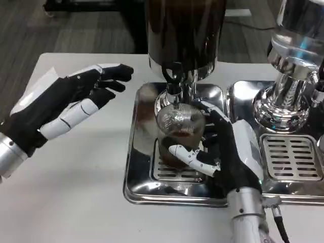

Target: Grasp the cup under the faucet to collect the drink, then remove the cup.

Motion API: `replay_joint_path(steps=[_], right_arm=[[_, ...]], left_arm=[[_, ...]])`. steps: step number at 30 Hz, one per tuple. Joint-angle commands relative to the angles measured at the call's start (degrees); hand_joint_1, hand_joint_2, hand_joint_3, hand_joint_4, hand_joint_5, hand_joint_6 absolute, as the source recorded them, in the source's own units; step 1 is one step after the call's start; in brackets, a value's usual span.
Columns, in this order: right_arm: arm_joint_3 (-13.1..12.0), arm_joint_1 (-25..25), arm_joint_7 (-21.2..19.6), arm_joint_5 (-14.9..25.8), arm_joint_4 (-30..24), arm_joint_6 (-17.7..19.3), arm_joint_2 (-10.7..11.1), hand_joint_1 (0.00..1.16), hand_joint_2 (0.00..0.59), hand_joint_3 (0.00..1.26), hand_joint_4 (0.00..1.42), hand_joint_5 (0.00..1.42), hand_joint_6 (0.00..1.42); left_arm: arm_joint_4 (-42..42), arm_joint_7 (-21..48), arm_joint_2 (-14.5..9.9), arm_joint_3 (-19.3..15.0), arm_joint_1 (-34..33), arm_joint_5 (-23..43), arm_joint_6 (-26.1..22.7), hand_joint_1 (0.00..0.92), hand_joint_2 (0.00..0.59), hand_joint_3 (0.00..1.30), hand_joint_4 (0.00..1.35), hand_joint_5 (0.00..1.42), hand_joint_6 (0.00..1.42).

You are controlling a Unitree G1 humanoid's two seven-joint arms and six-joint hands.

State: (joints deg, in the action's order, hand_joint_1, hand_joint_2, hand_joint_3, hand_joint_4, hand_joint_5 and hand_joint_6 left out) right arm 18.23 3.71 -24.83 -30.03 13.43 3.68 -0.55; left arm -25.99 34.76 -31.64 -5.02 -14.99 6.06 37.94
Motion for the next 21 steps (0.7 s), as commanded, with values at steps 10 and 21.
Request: replay_joint_path(steps=[10, 21], right_arm=[[-0.68, -1.90, -4.67, -0.96, -1.39, 4.03, 0.15, 0.67, 0.208, 0.42, 0.44, 0.56, 0.69], [-1.32, -2.83, -6.67, -1.35, -2.07, 5.39, 0.34, 0.68, 0.213, 0.45, 0.47, 0.60, 0.75]], left_arm=[[-3.43, 0.42, -0.04, 2.01, -2.41, -1.26, 1.59, 0.000, 0.167, 0.27, 0.25, 0.30, 0.38], [-5.40, 0.30, 0.32, 2.60, -3.14, -1.86, 2.75, 0.000, 0.169, 0.27, 0.25, 0.30, 0.39]])
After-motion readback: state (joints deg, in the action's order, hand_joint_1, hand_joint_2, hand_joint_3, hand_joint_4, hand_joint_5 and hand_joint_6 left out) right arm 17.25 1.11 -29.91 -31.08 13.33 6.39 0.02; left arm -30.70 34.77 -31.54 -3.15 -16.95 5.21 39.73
